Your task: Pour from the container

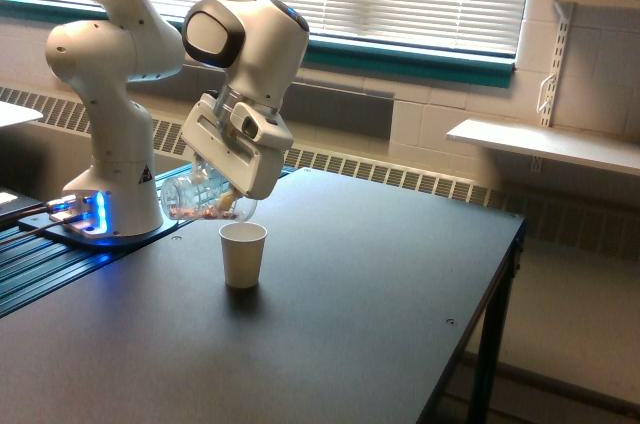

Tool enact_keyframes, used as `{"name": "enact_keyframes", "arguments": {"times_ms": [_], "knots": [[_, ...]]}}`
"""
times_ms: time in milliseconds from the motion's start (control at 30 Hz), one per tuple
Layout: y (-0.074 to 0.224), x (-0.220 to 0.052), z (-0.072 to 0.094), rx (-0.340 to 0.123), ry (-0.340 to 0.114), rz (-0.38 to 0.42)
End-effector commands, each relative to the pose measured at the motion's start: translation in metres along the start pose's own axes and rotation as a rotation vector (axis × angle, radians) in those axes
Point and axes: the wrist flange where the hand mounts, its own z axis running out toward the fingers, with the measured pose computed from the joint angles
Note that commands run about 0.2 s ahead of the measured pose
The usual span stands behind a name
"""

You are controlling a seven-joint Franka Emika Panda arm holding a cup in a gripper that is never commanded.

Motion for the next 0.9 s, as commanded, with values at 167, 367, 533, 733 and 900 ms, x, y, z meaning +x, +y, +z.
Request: {"name": "enact_keyframes", "arguments": {"times_ms": [167, 367, 533, 733, 900], "knots": [[0.0098, -0.0030, 0.0028, -0.024, -0.013, 0.040], [0.0129, -0.0046, 0.0044, -0.067, -0.041, 0.054], [0.0140, -0.0047, 0.0024, -0.066, -0.040, 0.061], [0.0102, -0.0067, 0.0039, -0.079, -0.047, 0.046], [0.0086, -0.0090, 0.0061, -0.086, -0.070, 0.049]]}}
